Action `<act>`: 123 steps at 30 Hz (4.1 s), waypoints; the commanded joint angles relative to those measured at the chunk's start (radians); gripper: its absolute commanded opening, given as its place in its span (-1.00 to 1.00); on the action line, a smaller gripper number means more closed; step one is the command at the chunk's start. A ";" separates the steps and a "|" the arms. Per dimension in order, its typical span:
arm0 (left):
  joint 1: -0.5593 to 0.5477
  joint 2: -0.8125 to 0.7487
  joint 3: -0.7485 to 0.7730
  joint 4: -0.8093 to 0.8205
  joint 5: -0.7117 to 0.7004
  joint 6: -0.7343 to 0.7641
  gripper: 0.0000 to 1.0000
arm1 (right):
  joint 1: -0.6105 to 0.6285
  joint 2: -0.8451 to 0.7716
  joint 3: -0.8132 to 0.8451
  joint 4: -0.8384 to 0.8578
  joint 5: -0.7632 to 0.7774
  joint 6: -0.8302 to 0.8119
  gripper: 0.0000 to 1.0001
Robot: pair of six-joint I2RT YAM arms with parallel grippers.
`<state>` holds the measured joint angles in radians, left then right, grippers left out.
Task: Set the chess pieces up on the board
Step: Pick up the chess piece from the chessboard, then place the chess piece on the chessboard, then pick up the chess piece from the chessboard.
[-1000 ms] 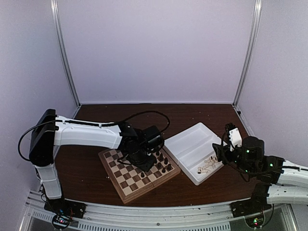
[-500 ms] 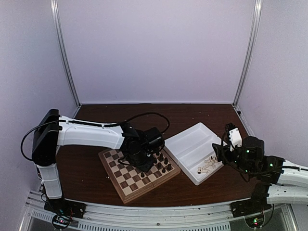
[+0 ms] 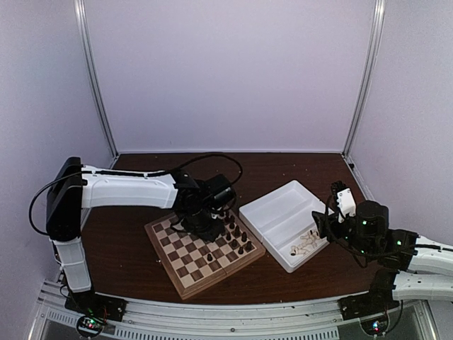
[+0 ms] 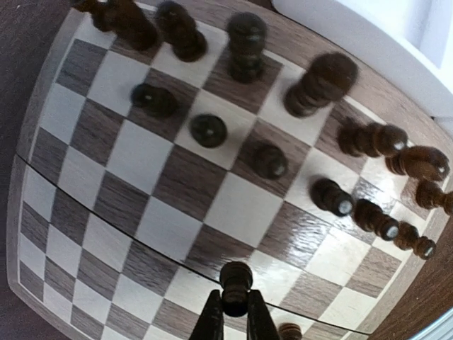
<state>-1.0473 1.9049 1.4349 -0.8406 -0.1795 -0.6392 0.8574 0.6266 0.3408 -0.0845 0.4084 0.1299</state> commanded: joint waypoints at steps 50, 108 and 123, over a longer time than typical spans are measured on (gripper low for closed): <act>0.282 0.170 0.240 0.083 0.156 0.200 -0.97 | -0.004 0.008 -0.006 0.023 0.013 0.002 0.51; 0.290 0.051 0.212 0.021 0.156 0.193 -0.51 | -0.004 0.013 -0.006 0.028 0.012 0.002 0.54; 0.082 -0.208 -0.036 -0.005 0.168 0.042 -0.36 | -0.003 0.022 -0.005 0.030 0.008 0.000 0.54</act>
<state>-0.9001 1.7252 1.4525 -0.8333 -0.0174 -0.5213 0.8574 0.6468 0.3405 -0.0765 0.4088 0.1299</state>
